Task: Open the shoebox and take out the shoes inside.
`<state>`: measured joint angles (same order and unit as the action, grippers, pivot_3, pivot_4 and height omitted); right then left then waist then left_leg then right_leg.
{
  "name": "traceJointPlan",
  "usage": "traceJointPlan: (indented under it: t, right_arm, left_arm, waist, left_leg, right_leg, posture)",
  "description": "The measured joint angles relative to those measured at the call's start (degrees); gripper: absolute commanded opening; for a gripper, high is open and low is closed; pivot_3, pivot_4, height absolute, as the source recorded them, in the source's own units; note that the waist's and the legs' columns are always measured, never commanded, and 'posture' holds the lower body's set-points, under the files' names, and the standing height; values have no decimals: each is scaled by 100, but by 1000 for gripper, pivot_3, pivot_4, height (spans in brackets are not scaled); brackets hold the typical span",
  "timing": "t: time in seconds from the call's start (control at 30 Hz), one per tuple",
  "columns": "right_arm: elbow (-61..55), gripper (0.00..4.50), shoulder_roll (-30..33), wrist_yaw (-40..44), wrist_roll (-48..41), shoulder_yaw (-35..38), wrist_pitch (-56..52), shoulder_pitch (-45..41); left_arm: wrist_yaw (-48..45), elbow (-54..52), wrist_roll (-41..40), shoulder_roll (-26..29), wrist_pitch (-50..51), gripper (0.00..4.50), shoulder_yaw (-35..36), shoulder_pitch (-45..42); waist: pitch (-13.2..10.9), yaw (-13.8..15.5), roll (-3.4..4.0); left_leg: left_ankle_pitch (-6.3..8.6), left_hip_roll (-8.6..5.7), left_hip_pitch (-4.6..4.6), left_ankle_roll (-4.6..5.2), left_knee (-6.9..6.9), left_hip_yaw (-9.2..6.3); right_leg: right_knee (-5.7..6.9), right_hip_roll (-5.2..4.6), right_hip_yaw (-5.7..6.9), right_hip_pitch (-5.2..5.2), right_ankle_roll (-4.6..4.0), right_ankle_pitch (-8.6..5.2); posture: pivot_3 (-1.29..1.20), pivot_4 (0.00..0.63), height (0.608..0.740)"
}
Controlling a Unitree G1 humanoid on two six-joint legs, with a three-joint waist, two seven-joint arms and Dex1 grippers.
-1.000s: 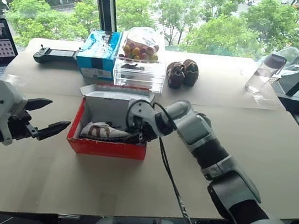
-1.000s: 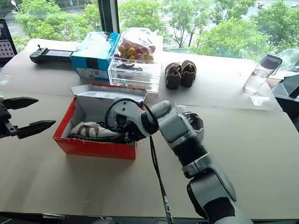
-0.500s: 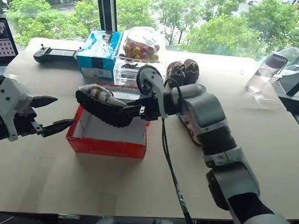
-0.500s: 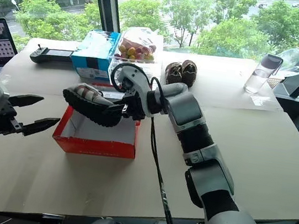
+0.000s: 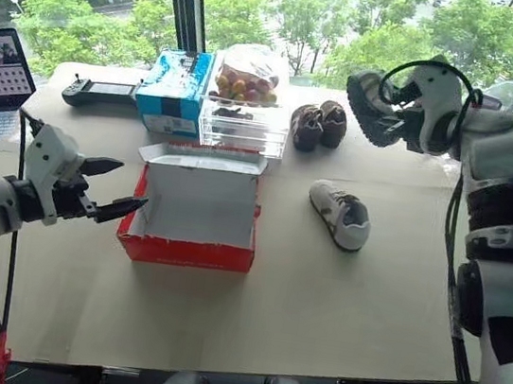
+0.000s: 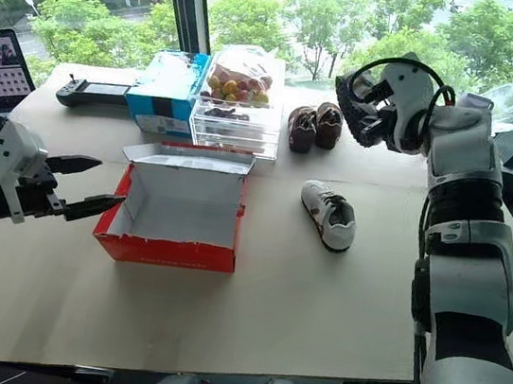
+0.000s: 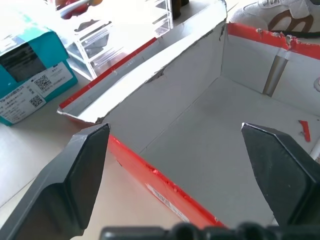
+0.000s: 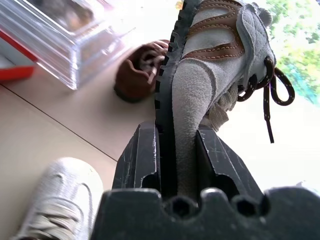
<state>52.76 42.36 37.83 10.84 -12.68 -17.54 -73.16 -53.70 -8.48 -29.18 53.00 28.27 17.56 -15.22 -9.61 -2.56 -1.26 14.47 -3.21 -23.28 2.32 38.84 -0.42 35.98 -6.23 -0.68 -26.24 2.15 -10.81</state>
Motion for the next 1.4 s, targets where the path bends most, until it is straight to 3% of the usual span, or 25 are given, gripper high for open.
traceJointPlan:
  t: [0.23, 0.43, 0.5, 0.67, 0.8, 0.97, 1.1, 1.23, 1.4]
  right_arm:
    - [521, 463, -25, -440, 887, -660, 1113, 1131]
    - [95, 463, -45, -418, 961, -543, 1537, 1675]
    - [-195, 1451, -29, -243, 857, -400, 1475, 1841]
    - [-1206, 3046, -88, 861, 335, -170, 724, 2305]
    - [-2036, 4465, 388, 1806, 44, -88, 24, 2510]
    - [-2202, 4465, 814, 2281, -276, 240, -446, 2594]
    - [-1988, 4465, 721, 1443, -794, 1346, -412, 2665]
    - [-2703, 4465, -606, 700, -2188, 2943, -435, 3681]
    - [-3064, 4465, -1559, -311, -2407, 3382, 238, 4782]
  left_arm:
    - [-112, 202, 79, -54, -99, 4500, -208, -174]
    - [-146, 219, 86, -52, -175, 4500, -193, -130]
    - [-148, 216, 86, -51, -174, 4500, -186, -41]
    - [-148, 198, 85, -51, -175, 4500, -152, 20]
    - [-149, 223, 83, -52, -176, 4500, -143, 25]
    - [-124, 375, 68, -94, -190, 4500, 1, 114]
    - [178, 651, -24, -461, -351, 4500, 598, 325]
    - [823, 1108, 5, -1035, -896, 4500, 1406, 754]
    - [1132, 1169, -34, -1646, -1105, 4500, 1920, 1614]
  waist:
    - [0, -163, -1]
    - [5, -159, -9]
    - [5, -165, -9]
    - [6, -121, -10]
    - [6, -27, -10]
    - [6, 33, -10]
    - [6, 25, -10]
    - [31, -2, -39]
    - [27, 74, -32]
  left_leg:
    - [17, 6, 12, 34, 7, 34]
    - [21, 13, 42, 39, 9, 37]
    - [21, 15, 44, 40, 8, 38]
    - [22, 17, 39, 41, 10, 37]
    - [27, 15, 33, 49, 14, 36]
    - [27, 14, 34, 48, 14, 36]
    - [26, 15, 35, 46, 13, 38]
    - [34, 45, 65, 34, 1, 37]
    - [34, 18, 52, 57, 21, 39]
  right_leg:
    - [3, 3, -28, -2, 3, 2]
    - [2, 8, -32, 22, 4, 2]
    - [3, 11, -35, 21, 4, 2]
    - [4, 12, -33, 19, 4, 2]
    - [-2, 9, -28, 17, 8, 4]
    - [-3, 7, -27, 18, 8, 4]
    - [-3, 4, -29, 16, 7, 5]
    - [-13, 14, -28, 51, 0, 9]
    - [-11, -12, -29, 44, 19, 20]
  posture:
    - [0, 150, 740]
    - [0, 150, 740]
    - [0, 150, 740]
    - [0, 150, 740]
    - [0, 150, 740]
    - [0, 150, 740]
    - [0, 150, 740]
    - [0, 150, 740]
    - [0, 150, 740]
